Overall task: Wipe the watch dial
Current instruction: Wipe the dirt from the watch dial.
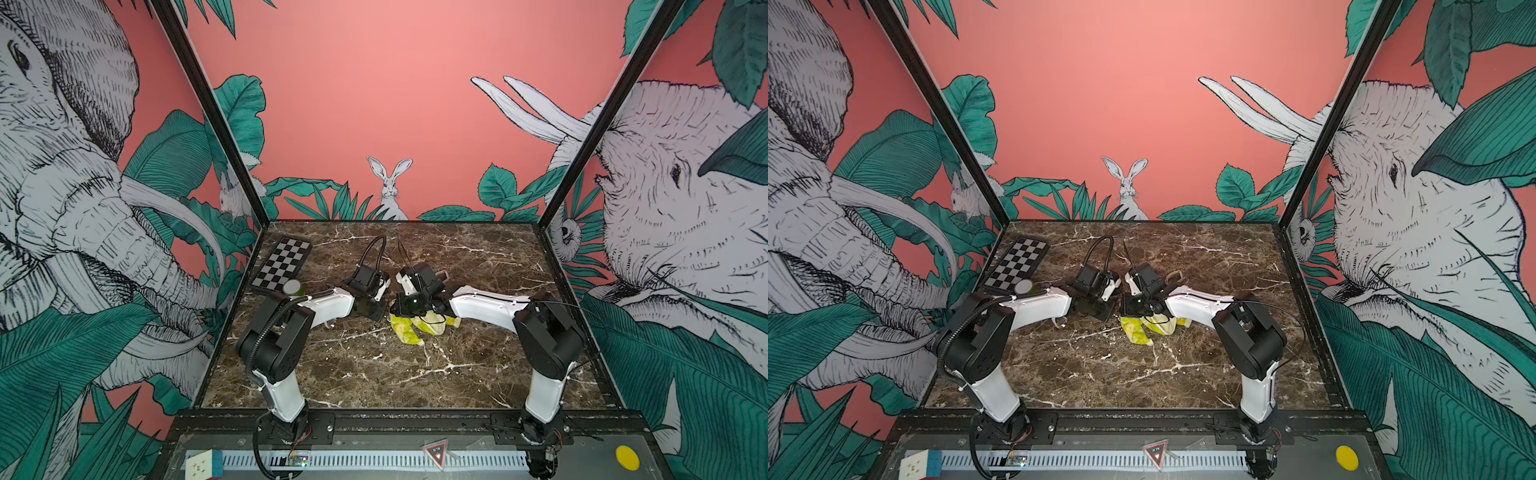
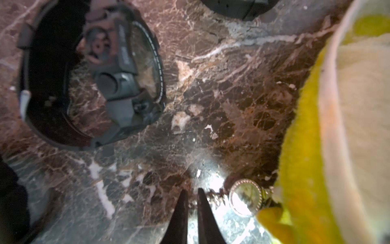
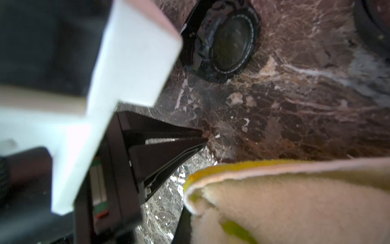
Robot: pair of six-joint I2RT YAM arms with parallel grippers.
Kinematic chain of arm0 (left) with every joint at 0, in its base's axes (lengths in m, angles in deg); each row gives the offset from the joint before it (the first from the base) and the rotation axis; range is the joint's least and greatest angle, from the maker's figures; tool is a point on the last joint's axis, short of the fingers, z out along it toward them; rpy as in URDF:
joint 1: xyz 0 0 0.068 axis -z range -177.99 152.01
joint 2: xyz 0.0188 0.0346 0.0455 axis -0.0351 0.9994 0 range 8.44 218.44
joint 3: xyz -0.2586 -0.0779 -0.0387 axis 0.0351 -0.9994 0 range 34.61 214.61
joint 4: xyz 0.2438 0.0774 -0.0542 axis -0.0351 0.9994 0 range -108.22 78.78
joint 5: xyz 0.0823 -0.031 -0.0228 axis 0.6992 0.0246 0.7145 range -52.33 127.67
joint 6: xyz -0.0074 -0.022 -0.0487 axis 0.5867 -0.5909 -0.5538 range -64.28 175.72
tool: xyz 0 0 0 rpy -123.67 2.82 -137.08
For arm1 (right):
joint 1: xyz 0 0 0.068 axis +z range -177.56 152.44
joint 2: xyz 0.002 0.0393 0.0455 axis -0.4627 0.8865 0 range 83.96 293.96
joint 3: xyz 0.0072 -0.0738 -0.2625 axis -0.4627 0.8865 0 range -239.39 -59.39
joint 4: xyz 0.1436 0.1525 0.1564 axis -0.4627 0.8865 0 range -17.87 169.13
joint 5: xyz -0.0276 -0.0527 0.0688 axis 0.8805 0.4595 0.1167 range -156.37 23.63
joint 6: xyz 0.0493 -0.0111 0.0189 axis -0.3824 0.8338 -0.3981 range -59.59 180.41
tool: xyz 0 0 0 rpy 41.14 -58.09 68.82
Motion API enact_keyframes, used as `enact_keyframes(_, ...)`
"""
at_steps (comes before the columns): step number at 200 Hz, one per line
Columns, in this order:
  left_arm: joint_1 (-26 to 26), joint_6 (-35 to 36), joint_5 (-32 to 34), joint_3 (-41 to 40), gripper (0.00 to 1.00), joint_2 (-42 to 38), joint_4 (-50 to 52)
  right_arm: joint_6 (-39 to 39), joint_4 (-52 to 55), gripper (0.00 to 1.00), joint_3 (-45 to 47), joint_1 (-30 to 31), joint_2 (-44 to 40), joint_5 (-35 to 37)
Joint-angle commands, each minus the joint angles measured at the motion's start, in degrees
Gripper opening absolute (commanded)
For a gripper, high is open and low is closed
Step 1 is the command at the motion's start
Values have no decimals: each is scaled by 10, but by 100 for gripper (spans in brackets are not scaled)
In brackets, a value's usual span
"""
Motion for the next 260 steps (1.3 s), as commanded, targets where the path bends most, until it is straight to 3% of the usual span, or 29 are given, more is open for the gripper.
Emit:
enact_keyframes(1,-4,-4,-13,-21,11,-3,3,-8,-35,0,-13,4,20,-9)
enact_keyframes(114,-3,-24,-19,-48,9,-31,3,4,7,0,32,8,26,47)
enact_keyframes(197,-2,-31,-23,-76,9,-57,-1,39,82,0,41,9,-66,108)
enact_keyframes(260,12,-35,-16,-75,11,-90,9,31,60,0,34,18,-70,82)
